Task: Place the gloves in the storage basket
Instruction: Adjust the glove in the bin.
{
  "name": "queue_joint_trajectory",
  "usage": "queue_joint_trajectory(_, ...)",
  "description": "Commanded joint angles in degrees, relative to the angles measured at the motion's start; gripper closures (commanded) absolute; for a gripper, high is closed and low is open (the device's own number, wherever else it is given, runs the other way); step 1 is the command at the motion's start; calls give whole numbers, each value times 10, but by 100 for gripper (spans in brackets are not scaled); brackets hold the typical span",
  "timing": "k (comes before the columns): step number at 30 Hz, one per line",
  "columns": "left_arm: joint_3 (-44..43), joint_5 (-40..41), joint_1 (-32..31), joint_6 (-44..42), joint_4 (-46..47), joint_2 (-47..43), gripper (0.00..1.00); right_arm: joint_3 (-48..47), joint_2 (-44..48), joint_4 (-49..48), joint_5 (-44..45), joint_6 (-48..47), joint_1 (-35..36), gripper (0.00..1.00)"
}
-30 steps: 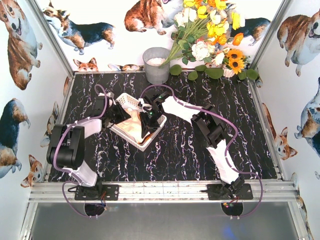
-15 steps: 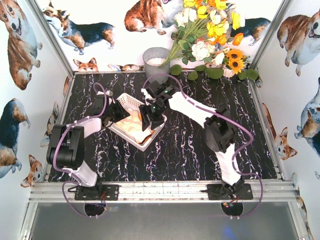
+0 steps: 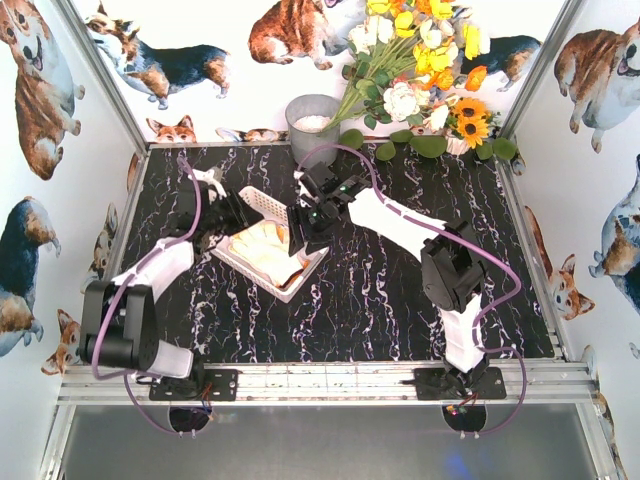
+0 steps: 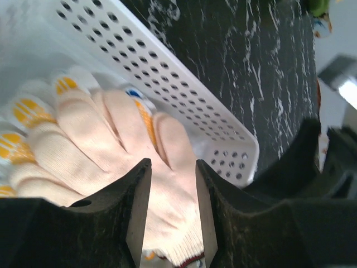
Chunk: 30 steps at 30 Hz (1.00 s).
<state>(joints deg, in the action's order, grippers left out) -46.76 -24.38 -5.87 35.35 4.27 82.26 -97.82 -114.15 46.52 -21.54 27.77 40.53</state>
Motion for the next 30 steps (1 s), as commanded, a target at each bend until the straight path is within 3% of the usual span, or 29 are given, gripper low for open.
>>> queue_joint_trajectory(1,40,-40,-27,25,-14,-32,70,3,3,-108,30,42,-5,51)
queue_joint_trajectory(6,60,-49,-52,44,-33,-49,76,-14,-27,-105,47,39,-5,62)
queue_joint_trajectory(15,68,-57,-117,54,-56,-24,81,-16,-49,-102,49,33,-5,67)
queue_joint_trajectory(30,72,44,-122,10,-53,29,83,-33,-99,-149,81,31,-5,81)
